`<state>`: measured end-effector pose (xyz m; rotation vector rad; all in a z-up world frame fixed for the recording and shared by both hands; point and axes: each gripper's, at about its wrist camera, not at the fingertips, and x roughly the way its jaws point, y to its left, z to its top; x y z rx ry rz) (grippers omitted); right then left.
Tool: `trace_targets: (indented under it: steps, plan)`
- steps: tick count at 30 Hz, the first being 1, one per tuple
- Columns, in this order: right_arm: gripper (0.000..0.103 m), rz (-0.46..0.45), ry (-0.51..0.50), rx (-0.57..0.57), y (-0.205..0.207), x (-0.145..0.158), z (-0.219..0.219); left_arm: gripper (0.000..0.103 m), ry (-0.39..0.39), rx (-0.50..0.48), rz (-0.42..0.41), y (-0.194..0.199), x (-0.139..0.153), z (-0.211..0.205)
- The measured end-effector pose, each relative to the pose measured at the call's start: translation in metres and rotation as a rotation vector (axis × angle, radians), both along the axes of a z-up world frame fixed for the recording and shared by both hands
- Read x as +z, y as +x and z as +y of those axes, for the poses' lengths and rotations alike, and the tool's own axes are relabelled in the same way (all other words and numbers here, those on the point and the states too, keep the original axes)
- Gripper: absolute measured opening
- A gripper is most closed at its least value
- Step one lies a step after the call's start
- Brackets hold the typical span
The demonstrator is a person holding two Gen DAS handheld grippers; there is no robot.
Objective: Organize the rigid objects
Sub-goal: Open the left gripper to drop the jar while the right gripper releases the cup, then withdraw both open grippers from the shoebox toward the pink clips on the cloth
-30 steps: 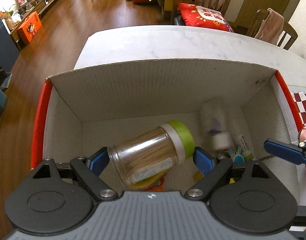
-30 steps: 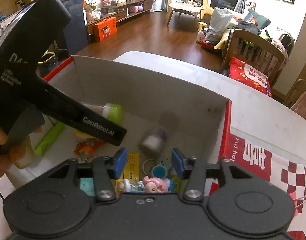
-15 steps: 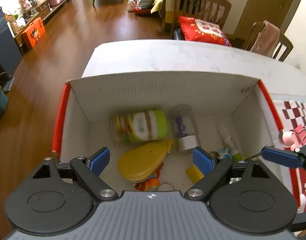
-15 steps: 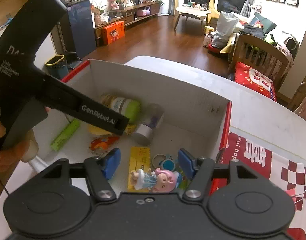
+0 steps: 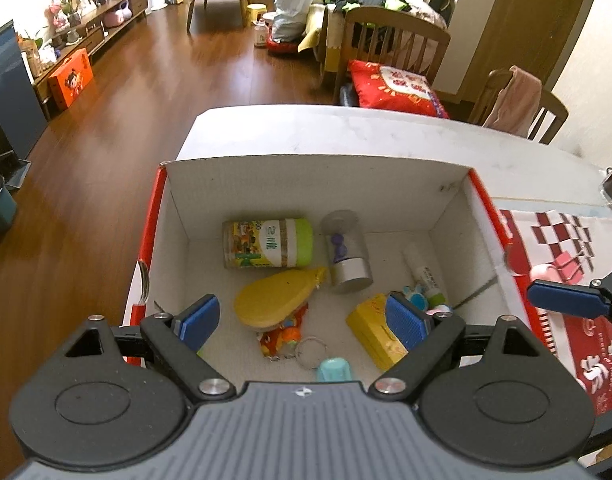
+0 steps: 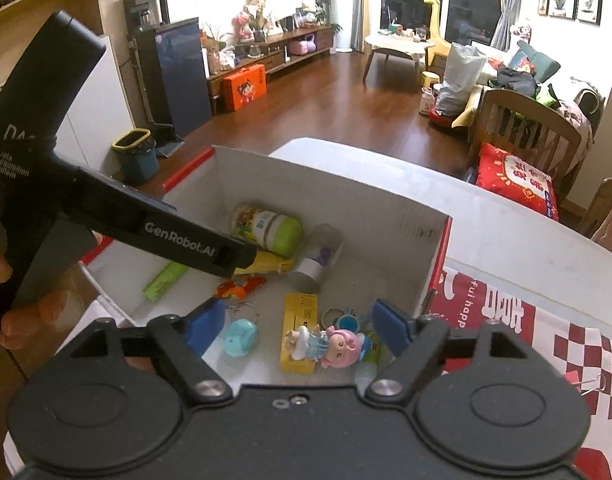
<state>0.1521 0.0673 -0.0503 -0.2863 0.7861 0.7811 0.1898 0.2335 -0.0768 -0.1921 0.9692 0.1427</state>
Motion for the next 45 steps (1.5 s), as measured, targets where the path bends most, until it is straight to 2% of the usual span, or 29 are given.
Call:
trace_targets:
  steps: [14, 24, 34, 40, 45]
  plan:
    - [0.099, -0.015, 0.087, 0.016, -0.022, 0.026, -0.049, 0.093, -0.005, -0.016, -0.112, -0.037, 0.039, -0.042]
    - [0.102, -0.029, 0.122, -0.002, -0.027, 0.037, -0.107, 0.100, -0.027, -0.017, -0.183, -0.048, 0.055, -0.085]
    - [0.102, -0.079, 0.076, -0.084, -0.023, 0.026, -0.191, 0.101, -0.011, -0.033, -0.207, -0.044, 0.047, -0.145]
    - [0.102, -0.057, 0.058, -0.150, -0.007, 0.015, -0.236, 0.101, -0.010, -0.063, -0.224, -0.038, 0.040, -0.188]
    - [0.102, -0.056, 0.048, -0.190, 0.008, 0.010, -0.264, 0.101, 0.014, -0.141, -0.248, -0.027, 0.030, -0.228]
